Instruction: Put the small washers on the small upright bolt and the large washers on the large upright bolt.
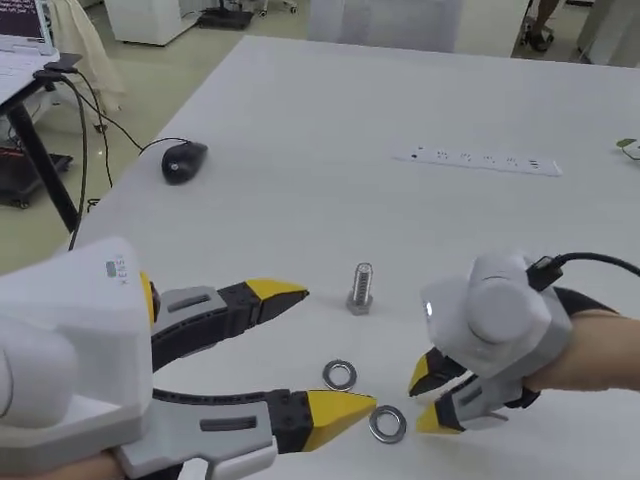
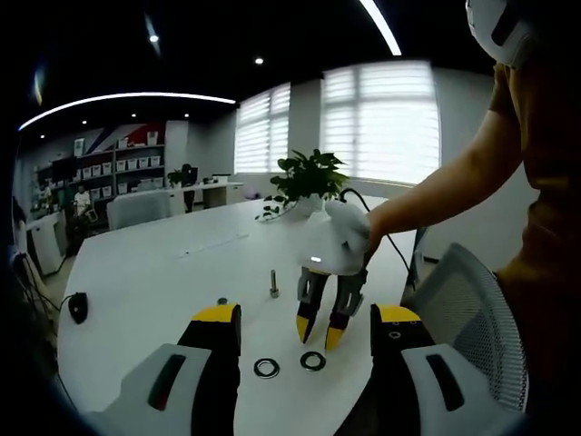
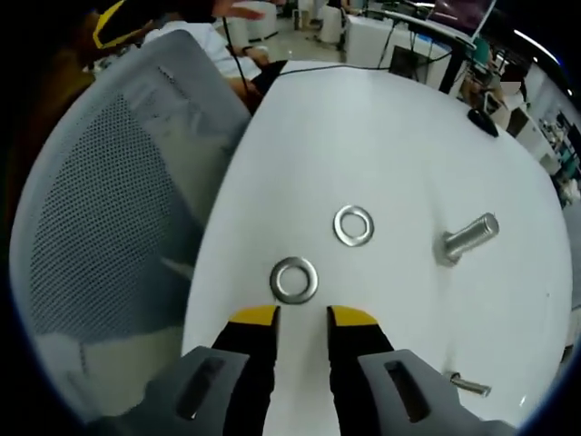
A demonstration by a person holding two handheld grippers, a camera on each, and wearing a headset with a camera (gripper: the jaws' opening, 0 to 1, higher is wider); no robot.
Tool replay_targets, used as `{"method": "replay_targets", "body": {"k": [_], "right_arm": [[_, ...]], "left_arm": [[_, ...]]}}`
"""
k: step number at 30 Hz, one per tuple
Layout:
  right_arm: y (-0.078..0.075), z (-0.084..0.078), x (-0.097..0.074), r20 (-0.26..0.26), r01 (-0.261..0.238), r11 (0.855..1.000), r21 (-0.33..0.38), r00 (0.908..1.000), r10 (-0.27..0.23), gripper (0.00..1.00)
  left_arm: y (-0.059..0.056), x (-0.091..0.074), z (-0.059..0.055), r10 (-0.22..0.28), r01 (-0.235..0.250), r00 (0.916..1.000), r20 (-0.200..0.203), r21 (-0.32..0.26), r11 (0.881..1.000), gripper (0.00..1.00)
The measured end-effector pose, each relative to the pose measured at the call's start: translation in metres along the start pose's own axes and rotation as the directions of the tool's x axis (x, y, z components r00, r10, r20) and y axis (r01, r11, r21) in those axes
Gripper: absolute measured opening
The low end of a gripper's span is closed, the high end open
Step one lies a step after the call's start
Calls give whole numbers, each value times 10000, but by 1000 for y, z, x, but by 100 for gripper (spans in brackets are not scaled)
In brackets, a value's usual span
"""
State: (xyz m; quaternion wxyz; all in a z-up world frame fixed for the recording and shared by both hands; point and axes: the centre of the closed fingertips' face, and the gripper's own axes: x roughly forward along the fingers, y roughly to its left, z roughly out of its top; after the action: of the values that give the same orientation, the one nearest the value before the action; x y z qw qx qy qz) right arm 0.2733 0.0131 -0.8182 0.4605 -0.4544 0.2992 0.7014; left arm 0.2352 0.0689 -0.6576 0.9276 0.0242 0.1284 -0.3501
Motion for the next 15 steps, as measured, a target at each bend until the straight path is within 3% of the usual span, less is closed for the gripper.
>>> {"method": "replay_targets", "body": {"k": [6, 15], "right_arm": [[5, 9, 10, -72, -118, 9996, -264, 9999, 116, 27], [8, 8, 14, -394, -208, 9972, -712, 9991, 181, 29]], "left_arm": [[-1, -3, 0, 102, -102, 9999, 23, 20, 9999, 57], [0, -4, 1, 167, -167, 9999, -4, 51, 9998, 57]]}}
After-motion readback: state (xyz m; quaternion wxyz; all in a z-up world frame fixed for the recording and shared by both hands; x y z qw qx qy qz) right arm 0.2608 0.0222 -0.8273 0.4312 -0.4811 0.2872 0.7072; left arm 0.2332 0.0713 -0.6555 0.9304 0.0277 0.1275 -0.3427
